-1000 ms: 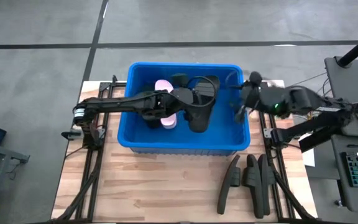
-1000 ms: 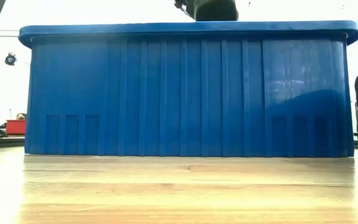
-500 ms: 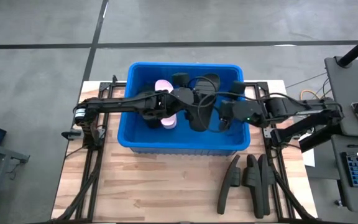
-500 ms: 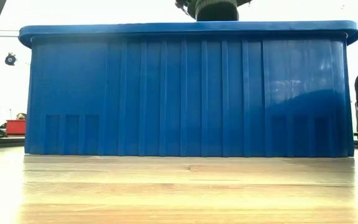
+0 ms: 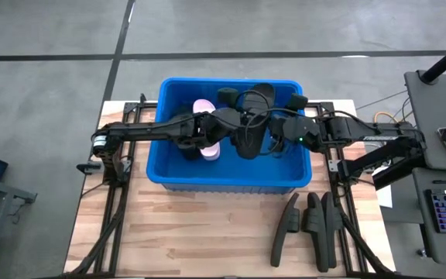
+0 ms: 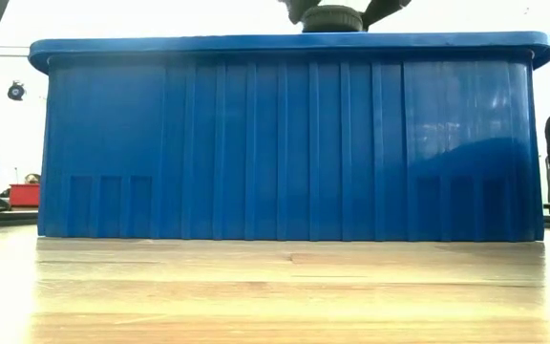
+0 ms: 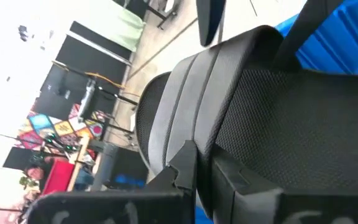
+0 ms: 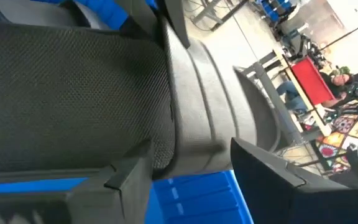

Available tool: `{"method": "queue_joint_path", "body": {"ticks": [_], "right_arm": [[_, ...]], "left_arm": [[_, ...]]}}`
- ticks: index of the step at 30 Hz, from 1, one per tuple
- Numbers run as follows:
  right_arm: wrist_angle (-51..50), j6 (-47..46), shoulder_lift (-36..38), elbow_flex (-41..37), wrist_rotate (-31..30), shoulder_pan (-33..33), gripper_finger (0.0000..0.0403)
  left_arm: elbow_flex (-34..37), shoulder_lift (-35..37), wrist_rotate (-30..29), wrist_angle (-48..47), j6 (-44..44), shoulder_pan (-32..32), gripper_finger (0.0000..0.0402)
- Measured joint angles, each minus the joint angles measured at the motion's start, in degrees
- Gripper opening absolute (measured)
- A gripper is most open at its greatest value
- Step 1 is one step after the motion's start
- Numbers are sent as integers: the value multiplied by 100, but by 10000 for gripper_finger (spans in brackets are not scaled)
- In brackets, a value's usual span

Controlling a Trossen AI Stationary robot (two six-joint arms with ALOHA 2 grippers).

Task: Pick and place slides into bin
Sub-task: Put the black slide into the bin

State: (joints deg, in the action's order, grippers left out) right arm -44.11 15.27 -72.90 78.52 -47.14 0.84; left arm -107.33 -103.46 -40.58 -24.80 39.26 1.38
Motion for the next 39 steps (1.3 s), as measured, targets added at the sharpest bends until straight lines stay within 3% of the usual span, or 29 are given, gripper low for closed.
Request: {"method": "queue_joint_path", "body": {"ticks": [5,12,16,19,23,28,32,36,39], "right_arm": [[154,339,7,0,-72,-25,148],[355,871,12,0,-98,-32,24],[347,917,11,-2,-56,-37,13],[359,905,22,-11,-86,-54,11],[399,894,47,-20,-46,-134,10],[957,797,50,-374,1068,-423,10],[1840,1207,6,-934,1292,-618,9],[2535,1282,-82,-1579,1899,-907,9],[3257,1476,-237,-2055,1953,-1100,9]], "left_arm": [[0,13,197,14,19,-7,0],[7,13,595,-14,-139,-7,0],[7,54,675,-1,-268,-7,24],[7,179,702,14,-376,-35,67],[7,533,734,-242,-1154,-30,133],[61,1119,728,-869,-2116,-30,196],[202,1669,848,-1237,-2841,-59,219],[267,2159,1180,-1355,-3449,-85,224],[271,2401,1509,-1288,-3785,-125,224]]}}
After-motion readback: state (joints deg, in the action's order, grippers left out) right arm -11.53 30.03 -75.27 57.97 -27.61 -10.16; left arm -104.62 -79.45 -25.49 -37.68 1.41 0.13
